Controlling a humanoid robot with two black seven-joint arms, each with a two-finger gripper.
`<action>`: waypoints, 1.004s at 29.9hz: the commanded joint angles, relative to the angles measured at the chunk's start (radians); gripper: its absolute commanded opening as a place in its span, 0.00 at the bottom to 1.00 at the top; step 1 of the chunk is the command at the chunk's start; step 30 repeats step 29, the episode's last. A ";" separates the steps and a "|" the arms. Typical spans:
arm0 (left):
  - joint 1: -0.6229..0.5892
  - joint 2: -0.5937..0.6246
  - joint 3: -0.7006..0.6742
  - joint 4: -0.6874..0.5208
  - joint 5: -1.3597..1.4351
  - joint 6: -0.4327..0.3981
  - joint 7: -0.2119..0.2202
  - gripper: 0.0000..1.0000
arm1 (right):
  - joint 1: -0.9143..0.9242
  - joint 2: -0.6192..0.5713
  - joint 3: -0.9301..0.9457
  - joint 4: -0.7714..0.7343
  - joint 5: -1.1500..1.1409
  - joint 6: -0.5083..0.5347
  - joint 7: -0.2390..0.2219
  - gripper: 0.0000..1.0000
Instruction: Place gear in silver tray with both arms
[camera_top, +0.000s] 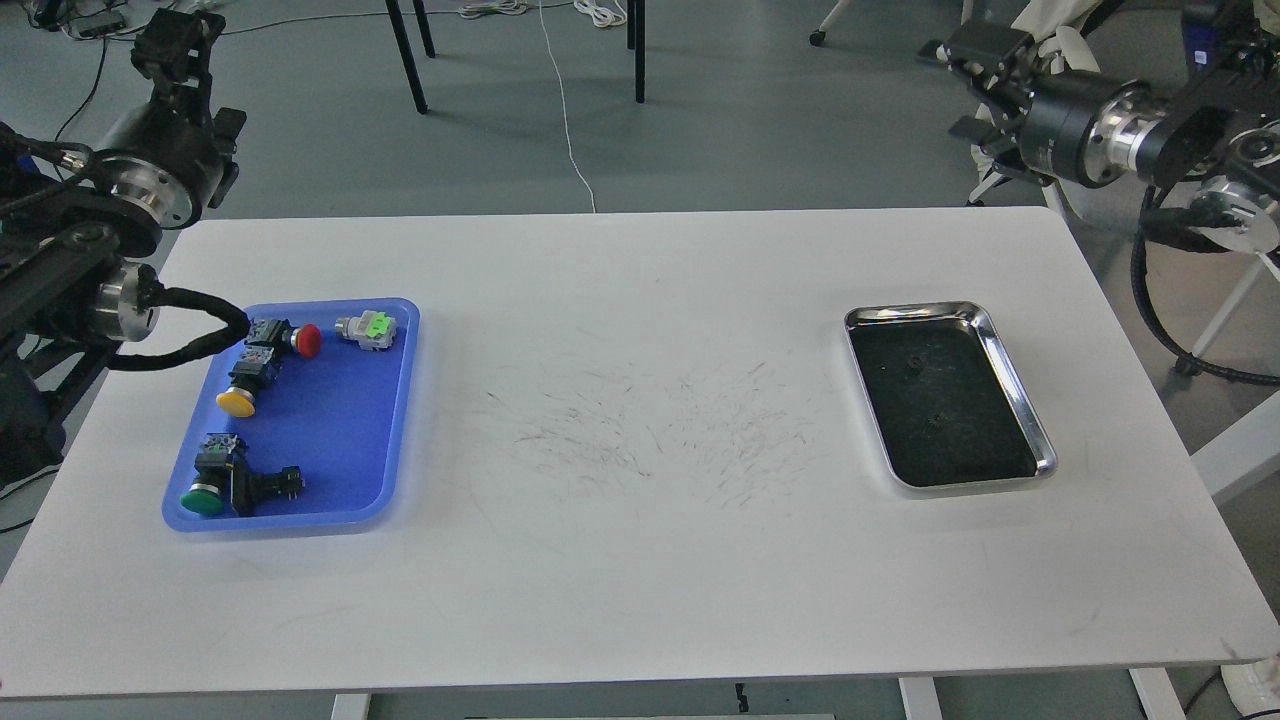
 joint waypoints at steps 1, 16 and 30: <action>-0.001 -0.028 -0.013 0.000 -0.013 0.007 0.005 0.98 | -0.066 0.036 0.152 -0.020 0.223 -0.002 0.011 0.95; 0.001 -0.278 -0.123 0.286 -0.176 -0.127 -0.032 0.98 | -0.505 0.187 0.445 -0.098 0.784 0.156 0.059 0.97; 0.001 -0.304 -0.156 0.340 -0.269 -0.229 -0.099 0.98 | -0.506 0.224 0.451 -0.174 0.783 0.147 0.073 0.99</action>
